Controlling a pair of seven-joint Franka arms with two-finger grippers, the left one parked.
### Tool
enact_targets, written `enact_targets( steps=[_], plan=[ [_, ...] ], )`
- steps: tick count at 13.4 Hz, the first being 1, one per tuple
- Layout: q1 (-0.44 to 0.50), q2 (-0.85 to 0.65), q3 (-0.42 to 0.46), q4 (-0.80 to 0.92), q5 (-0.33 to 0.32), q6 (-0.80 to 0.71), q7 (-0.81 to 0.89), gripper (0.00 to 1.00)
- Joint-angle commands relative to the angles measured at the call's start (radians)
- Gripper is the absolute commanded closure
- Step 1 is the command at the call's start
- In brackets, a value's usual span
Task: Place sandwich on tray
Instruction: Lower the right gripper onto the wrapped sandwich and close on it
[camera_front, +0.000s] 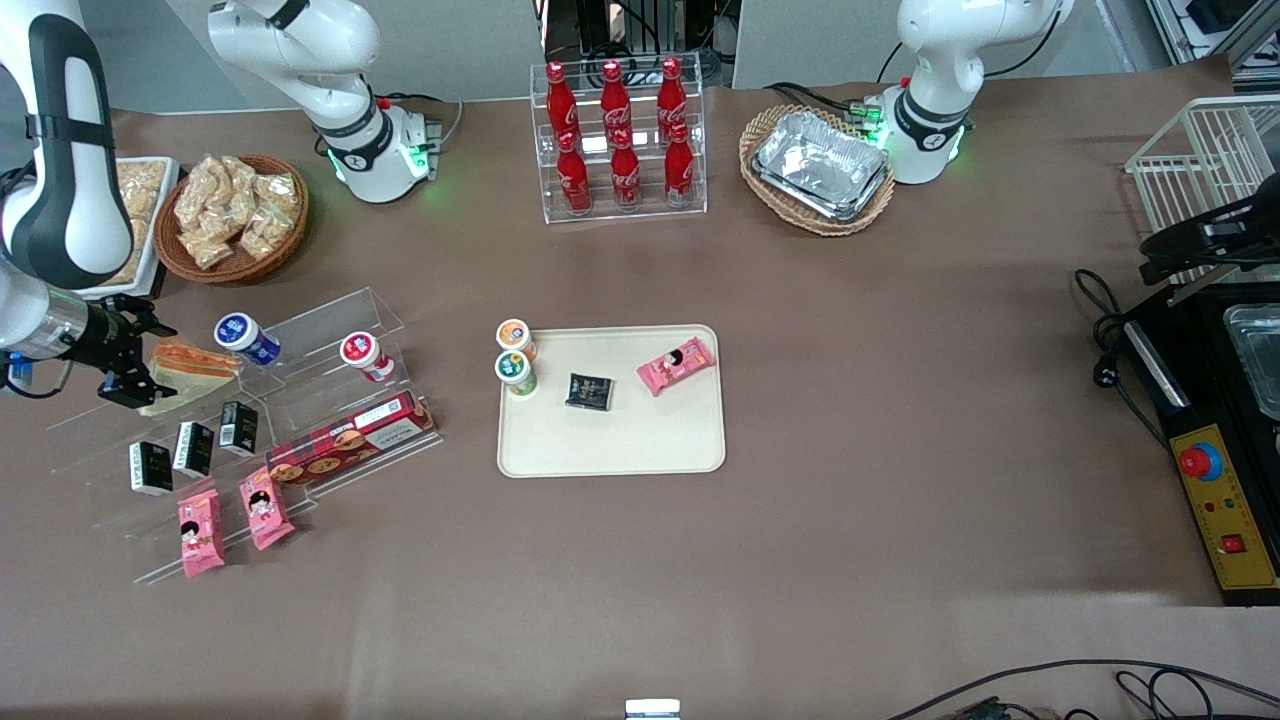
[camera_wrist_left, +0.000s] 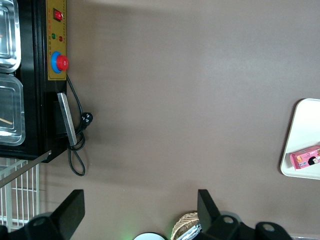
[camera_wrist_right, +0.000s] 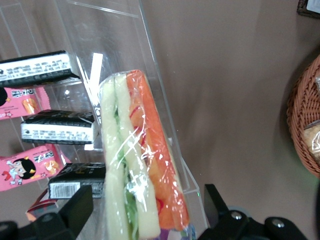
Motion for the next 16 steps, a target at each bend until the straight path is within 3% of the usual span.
enact_targets(
  steps=[1, 2, 3, 4, 5, 6, 10, 14, 16],
  plan=[
    [0.003, -0.021, 0.0, -0.045, 0.01, 0.06, 0.012, 0.22],
    [0.003, -0.018, 0.0, -0.045, 0.01, 0.062, 0.012, 0.38],
    [0.003, -0.015, 0.0, -0.043, 0.008, 0.068, 0.012, 0.45],
    [0.002, -0.015, 0.0, -0.041, 0.008, 0.072, 0.012, 0.61],
    [0.002, -0.013, 0.0, -0.037, 0.01, 0.075, 0.012, 0.85],
    [0.002, -0.012, 0.0, -0.031, 0.01, 0.077, 0.01, 1.0],
    [-0.009, -0.042, -0.003, 0.039, 0.007, 0.002, -0.051, 1.0],
    [-0.013, -0.036, -0.007, 0.328, 0.01, -0.35, -0.109, 1.0],
    [-0.003, -0.038, -0.001, 0.414, 0.019, -0.45, -0.097, 1.0]
  ],
)
